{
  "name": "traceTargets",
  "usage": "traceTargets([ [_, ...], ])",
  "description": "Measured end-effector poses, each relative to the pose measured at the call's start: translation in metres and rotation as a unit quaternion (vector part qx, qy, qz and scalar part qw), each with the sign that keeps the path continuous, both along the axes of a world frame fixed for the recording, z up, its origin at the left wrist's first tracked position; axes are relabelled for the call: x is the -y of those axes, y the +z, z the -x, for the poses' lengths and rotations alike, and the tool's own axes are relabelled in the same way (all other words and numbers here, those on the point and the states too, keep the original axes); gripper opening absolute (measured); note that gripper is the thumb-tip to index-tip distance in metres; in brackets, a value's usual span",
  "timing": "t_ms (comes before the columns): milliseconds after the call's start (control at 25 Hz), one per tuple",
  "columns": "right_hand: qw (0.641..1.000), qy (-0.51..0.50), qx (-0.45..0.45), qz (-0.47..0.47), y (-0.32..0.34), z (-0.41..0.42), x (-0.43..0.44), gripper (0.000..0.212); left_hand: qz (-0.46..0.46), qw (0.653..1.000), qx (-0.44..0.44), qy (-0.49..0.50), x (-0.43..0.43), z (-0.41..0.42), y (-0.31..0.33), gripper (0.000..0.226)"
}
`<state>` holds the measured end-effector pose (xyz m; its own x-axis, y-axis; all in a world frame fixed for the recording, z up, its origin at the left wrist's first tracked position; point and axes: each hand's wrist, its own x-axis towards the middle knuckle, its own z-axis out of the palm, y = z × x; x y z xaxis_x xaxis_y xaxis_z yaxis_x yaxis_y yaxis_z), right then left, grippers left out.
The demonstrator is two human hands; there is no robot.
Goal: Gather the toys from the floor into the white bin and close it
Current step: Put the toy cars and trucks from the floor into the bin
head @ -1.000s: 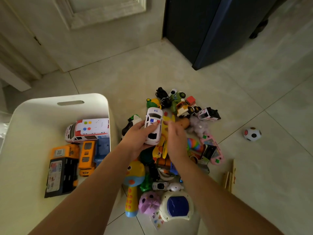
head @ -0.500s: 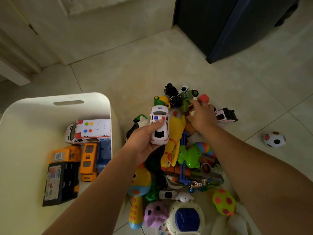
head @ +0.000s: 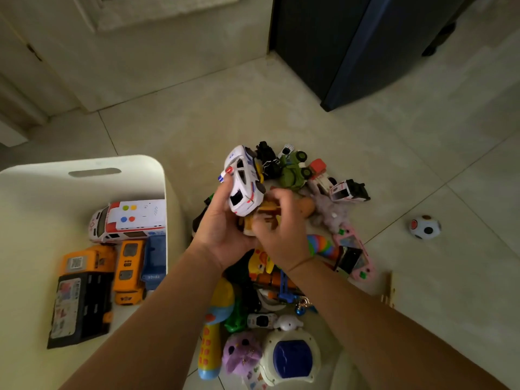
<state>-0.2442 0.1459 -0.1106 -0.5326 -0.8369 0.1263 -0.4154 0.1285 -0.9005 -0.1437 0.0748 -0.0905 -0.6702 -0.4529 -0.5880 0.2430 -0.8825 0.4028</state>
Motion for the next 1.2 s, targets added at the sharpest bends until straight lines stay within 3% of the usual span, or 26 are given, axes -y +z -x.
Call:
traceTargets([
  [80, 0.999, 0.007, -0.023, 0.03, 0.005, 0.01, 0.006, 0.027, -0.006, 1.0, 0.009, -0.009, -0.002, -0.001, -0.003, 0.06],
  [160, 0.997, -0.066, -0.051, -0.009, 0.002, 0.044, 0.017, 0.028, -0.009, 0.999, 0.036, -0.025, -0.003, 0.002, -0.006, 0.06],
  [240, 0.97, -0.178, -0.112, -0.119, -0.016, 0.096, 0.026, 0.028, 0.0, 0.998, 0.056, -0.036, -0.004, 0.009, -0.008, 0.061],
  [280, 0.944, -0.213, -0.136, -0.213, -0.029, 0.123, 0.026, 0.038, 0.003, 0.997, 0.062, -0.038, -0.004, 0.014, -0.008, 0.061],
  [360, 0.886, -0.213, -0.127, -0.392, -0.051, 0.165, 0.019, 0.059, 0.006, 0.997, 0.067, -0.038, -0.001, 0.02, -0.01, 0.06],
  [440, 0.871, -0.178, -0.065, -0.453, -0.068, 0.186, 0.016, 0.066, 0.01, 0.997, 0.07, -0.044, 0.006, 0.022, -0.015, 0.059],
  [560, 0.899, -0.134, -0.044, -0.414, -0.078, 0.193, 0.015, 0.05, 0.014, 0.996, 0.077, -0.051, 0.013, 0.019, -0.019, 0.054],
  [640, 0.913, -0.162, -0.06, -0.369, -0.078, 0.191, 0.011, 0.033, 0.016, 0.995, 0.079, -0.052, 0.015, 0.017, -0.017, 0.049],
  [800, 0.949, -0.214, -0.057, -0.224, -0.043, 0.159, 0.002, 0.026, 0.031, 0.995, 0.08, -0.052, 0.013, 0.01, -0.001, 0.051],
  [880, 0.966, -0.219, 0.027, -0.136, -0.009, 0.132, 0.007, 0.034, 0.05, 0.995, 0.067, -0.057, 0.008, 0.004, 0.018, 0.049],
  [1000, 0.934, -0.157, 0.319, -0.045, 0.049, 0.09, 0.023, 0.048, 0.085, 0.994, 0.041, -0.062, 0.001, -0.015, 0.054, 0.059],
  [1200, 0.917, -0.027, 0.397, -0.018, 0.125, 0.015, 0.036, 0.04, 0.161, 0.987, 0.001, -0.016, -0.006, -0.091, 0.116, 0.059],
])
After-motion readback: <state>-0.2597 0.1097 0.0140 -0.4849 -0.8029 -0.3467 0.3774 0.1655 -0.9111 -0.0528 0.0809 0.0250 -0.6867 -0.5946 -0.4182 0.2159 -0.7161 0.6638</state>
